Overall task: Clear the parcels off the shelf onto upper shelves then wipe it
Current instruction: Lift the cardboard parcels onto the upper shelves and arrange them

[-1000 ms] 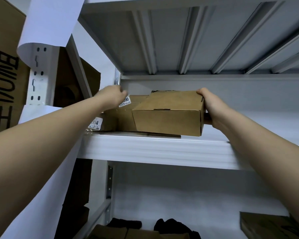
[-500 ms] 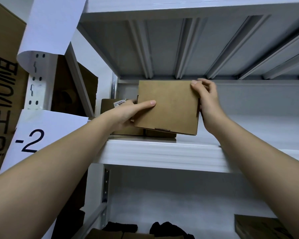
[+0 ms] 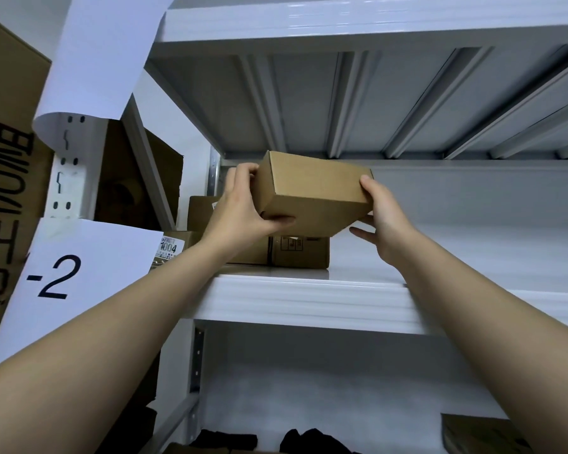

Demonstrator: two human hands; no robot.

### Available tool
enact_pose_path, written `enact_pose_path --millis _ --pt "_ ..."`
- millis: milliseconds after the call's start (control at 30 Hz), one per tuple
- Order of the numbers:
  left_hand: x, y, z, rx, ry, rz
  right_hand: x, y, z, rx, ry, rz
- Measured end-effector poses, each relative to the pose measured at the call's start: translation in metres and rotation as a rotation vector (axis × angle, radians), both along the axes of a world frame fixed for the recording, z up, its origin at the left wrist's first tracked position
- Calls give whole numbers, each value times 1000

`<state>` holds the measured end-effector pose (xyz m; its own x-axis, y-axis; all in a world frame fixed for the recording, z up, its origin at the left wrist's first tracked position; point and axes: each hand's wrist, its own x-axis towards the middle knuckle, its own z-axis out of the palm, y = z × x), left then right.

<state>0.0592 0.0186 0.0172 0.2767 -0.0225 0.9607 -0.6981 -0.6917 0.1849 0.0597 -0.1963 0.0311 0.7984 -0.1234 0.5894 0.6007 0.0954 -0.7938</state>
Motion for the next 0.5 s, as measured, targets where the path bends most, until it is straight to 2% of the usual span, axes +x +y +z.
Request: enact_pose_path --millis 233,500 --pt "-5 -2 -3 311 -330 236 0 -2 -3 68 101 50" --pt "-2 -2 -4 400 -491 207 0 -4 -3 60 142 45"
